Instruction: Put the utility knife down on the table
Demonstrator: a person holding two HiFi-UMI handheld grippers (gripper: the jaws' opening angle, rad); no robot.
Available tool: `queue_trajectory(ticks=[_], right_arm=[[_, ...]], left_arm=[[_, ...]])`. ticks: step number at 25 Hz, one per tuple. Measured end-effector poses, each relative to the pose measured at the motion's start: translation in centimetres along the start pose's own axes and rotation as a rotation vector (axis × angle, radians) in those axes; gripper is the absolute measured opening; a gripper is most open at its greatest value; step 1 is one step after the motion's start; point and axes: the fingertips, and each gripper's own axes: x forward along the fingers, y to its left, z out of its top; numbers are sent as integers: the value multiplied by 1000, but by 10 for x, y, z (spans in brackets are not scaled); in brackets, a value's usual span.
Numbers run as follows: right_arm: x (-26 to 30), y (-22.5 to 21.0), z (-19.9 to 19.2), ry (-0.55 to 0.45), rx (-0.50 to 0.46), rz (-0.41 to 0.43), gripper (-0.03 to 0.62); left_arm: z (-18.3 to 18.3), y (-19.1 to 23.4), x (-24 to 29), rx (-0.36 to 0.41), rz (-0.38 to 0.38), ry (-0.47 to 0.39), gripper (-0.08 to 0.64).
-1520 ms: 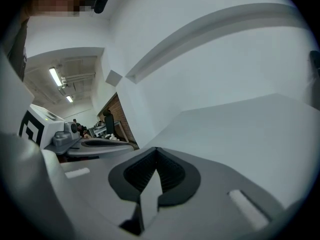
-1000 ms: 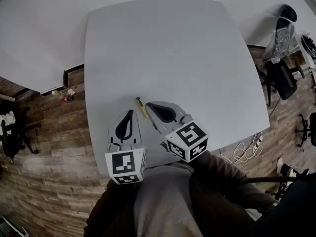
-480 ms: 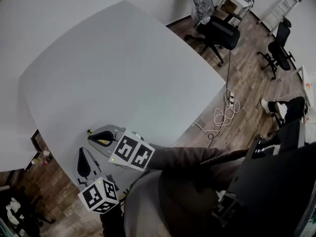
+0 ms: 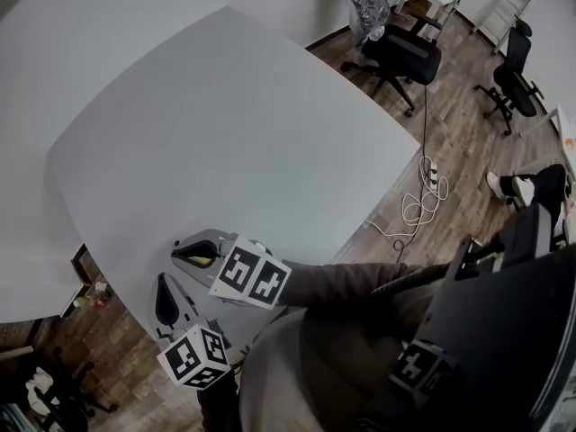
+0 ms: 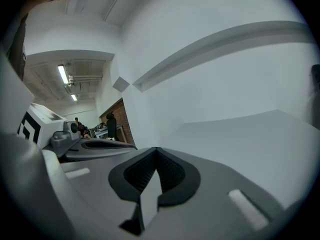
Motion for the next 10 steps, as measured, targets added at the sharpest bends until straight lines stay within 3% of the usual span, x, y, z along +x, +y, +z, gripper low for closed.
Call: queue_trajectory(ticks=[10], right_arm=[[2, 1, -7, 13, 2, 11, 2]], left_arm=[[-8, -1, 0, -9, 4, 11, 3]])
